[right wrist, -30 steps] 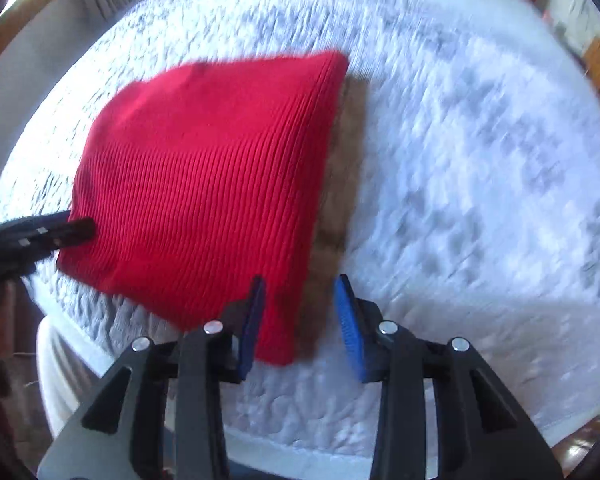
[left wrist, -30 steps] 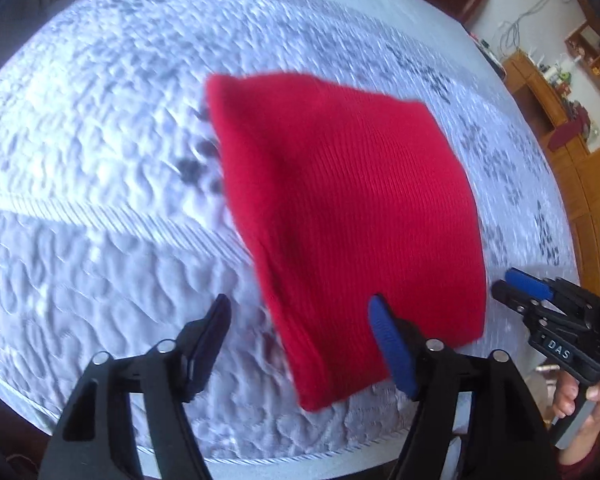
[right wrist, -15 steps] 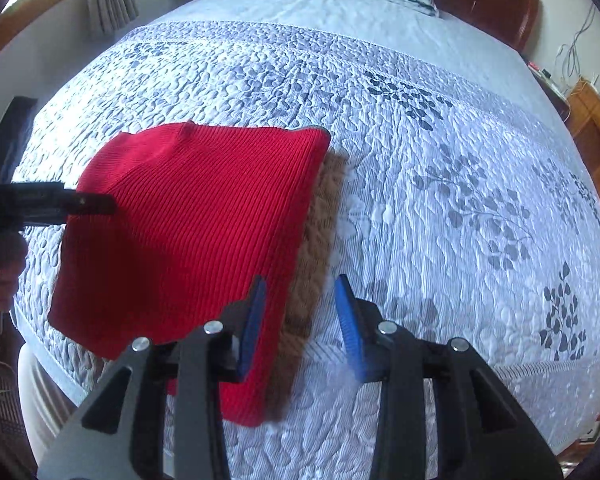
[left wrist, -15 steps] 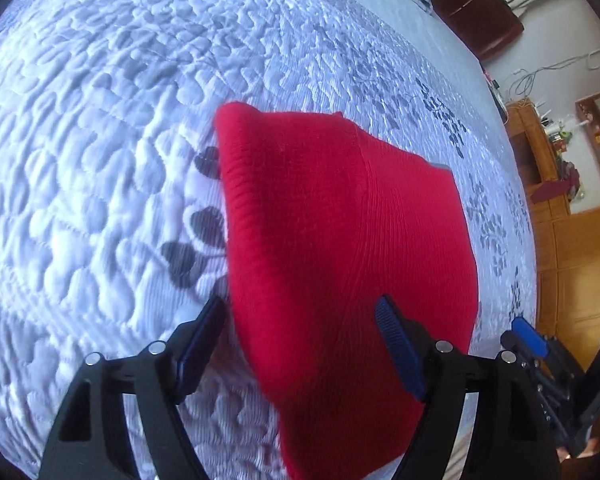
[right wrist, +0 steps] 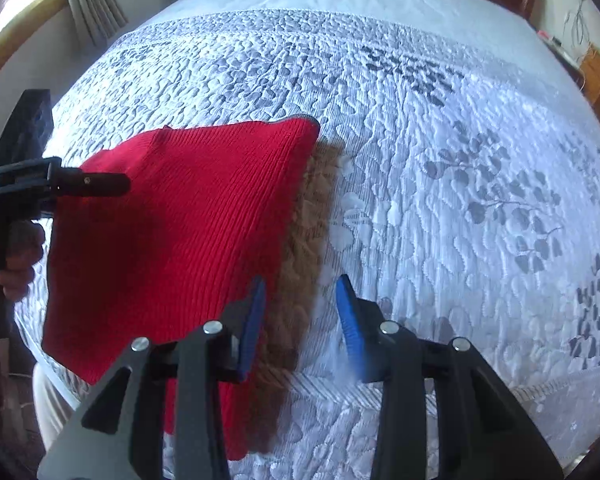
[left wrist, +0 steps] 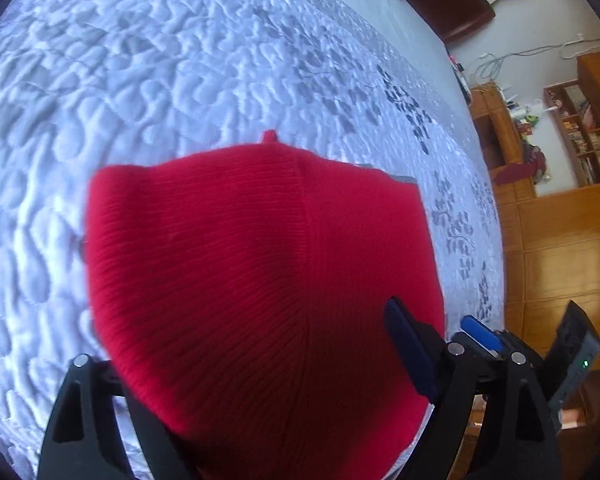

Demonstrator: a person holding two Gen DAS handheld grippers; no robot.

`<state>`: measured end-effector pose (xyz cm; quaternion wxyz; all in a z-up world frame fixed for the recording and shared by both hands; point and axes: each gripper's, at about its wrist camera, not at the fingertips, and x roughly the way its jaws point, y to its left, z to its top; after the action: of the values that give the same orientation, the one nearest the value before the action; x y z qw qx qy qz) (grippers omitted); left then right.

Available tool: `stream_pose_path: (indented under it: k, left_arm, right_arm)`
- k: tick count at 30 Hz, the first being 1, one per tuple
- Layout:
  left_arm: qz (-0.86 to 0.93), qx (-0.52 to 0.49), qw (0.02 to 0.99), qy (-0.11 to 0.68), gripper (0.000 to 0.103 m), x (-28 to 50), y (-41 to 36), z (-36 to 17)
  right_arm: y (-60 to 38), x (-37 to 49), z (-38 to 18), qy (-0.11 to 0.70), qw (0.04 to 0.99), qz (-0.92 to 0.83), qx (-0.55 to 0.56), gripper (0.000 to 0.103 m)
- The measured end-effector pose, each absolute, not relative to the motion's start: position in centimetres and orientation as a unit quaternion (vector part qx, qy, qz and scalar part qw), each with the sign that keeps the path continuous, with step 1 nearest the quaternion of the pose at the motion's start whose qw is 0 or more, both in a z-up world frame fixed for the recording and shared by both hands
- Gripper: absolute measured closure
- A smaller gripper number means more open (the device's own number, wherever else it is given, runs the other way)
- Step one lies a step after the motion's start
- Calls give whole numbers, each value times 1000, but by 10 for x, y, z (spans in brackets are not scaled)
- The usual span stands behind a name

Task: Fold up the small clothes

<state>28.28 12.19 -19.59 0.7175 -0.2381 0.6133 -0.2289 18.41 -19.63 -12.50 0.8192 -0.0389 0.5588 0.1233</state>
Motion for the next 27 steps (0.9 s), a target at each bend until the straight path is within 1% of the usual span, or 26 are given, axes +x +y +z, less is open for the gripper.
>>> stream_pose_path:
  k: [2,10,15,17,20,24,27]
  left_arm:
    - [-231,-222,719,617,17,283,117,-199]
    - [-259,-169,723,618,16,271,108,-197]
    - [-259,-165,716,627,16,274,107,-199]
    - [-267,-159,717,623,15,272,108,-200]
    - [-271,-151,722,619,15,270,107,-200]
    - [-273,-143,723,618,12,267,106,-199]
    - [-282,-142,719,619,8,267,106,-201]
  right_arm:
    - [-200,191,-128,568,812,132,-21,56]
    - [-200,208,-140,589,794,151,-8,54]
    - [-200,214,-139,590,793,148,5,53]
    - [-202,212,-134,585,796,154,12,46]
    - [-202,211,-128,582,794,170,29,45]
    - [-188,214,-137,597,780,187,28,45]
    - [-183,217,-150,607,770,192,37,42]
